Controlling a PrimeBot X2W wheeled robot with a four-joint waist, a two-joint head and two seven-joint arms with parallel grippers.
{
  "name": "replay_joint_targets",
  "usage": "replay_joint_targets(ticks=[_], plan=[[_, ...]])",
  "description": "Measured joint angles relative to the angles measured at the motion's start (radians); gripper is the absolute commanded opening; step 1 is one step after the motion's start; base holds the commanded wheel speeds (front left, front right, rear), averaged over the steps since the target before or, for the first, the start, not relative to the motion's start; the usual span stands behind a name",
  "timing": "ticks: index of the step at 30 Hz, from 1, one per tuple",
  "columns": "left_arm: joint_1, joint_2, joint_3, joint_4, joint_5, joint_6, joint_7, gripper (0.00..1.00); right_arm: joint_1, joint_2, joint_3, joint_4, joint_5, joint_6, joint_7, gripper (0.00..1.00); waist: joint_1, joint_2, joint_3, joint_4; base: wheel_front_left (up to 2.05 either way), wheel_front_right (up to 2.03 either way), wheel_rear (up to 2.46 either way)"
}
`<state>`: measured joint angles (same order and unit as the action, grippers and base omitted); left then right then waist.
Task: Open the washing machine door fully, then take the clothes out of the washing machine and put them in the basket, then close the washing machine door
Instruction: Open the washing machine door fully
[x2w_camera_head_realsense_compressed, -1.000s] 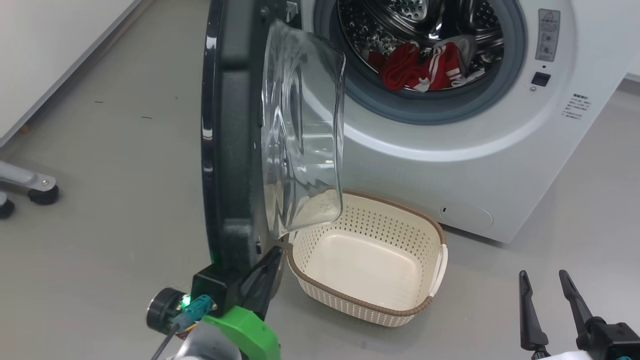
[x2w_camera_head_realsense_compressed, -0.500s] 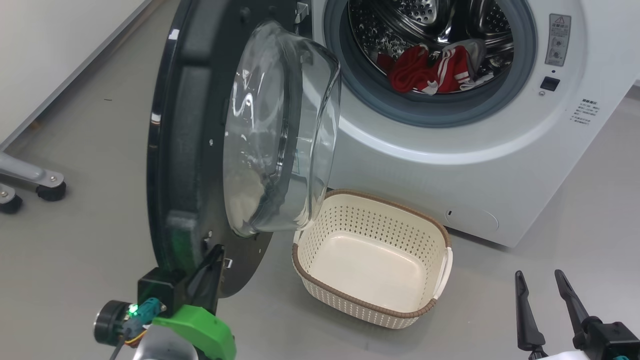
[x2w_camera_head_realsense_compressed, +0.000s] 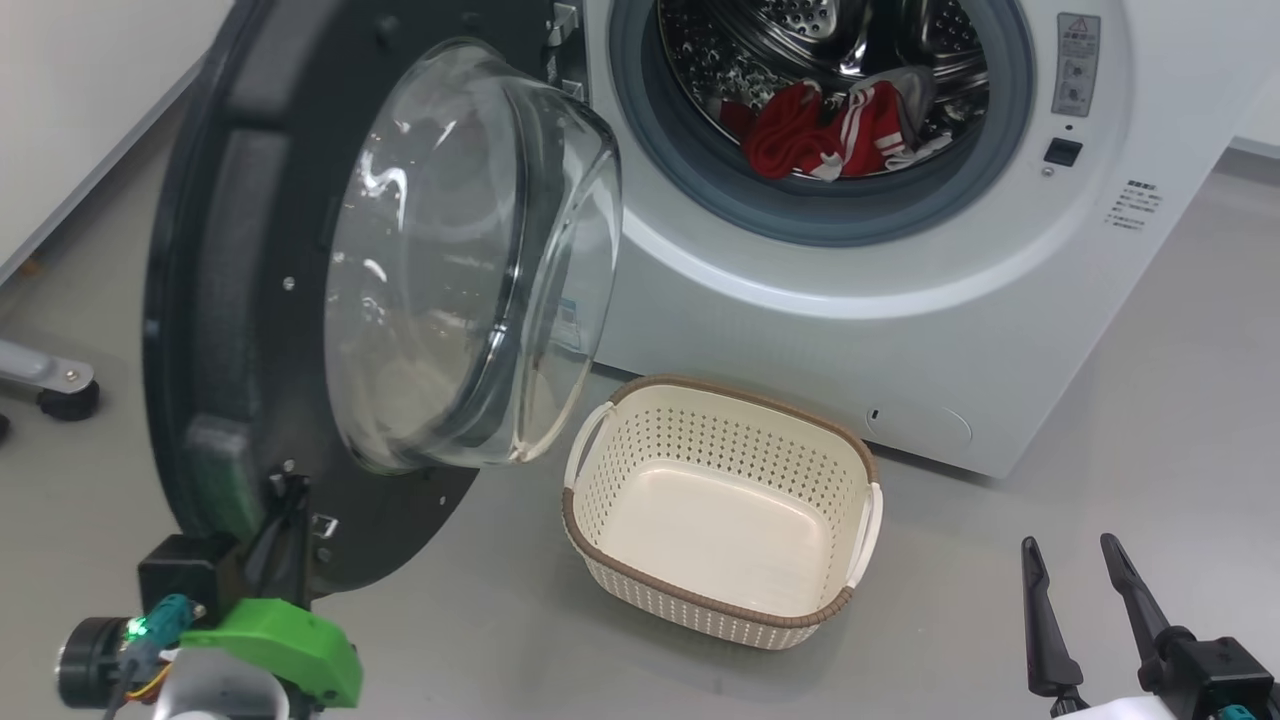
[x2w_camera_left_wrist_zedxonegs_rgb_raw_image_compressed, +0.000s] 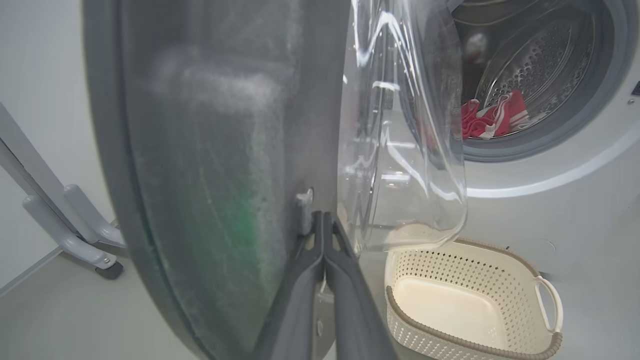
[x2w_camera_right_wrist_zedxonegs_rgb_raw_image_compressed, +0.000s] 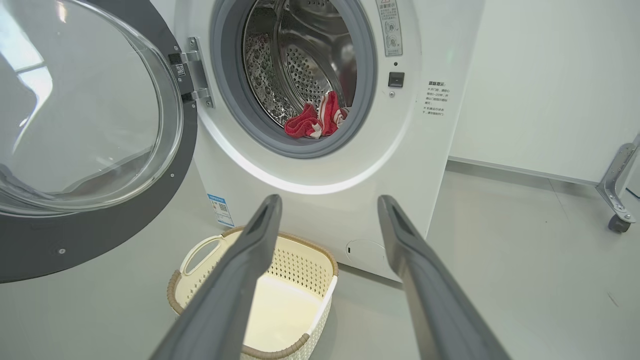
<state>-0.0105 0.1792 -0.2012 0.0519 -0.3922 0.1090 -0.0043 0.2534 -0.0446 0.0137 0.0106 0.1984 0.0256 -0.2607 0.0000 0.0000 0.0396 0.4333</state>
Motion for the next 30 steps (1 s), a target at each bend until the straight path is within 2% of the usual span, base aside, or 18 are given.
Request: replay_joint_targets(ticks=[21,30], plan=[[-0.051,0.002,0.255,0.147,-0.004,0.001,-0.073,0.0,-0.028,0.0,-0.007,-0.001,-0.016,0.008,0.0,1.0,0.0,0.0,0.041,-0.071,0.0,0.0,0.0],[-0.11,0.009,0.314,0.22,-0.003,0.009,-0.104,0.0,-0.034,0.001,-0.017,0.0,-0.017,0.008,0.0,1.0,0.0,0.0,0.062,-0.091,0.0,0.0,0.0]])
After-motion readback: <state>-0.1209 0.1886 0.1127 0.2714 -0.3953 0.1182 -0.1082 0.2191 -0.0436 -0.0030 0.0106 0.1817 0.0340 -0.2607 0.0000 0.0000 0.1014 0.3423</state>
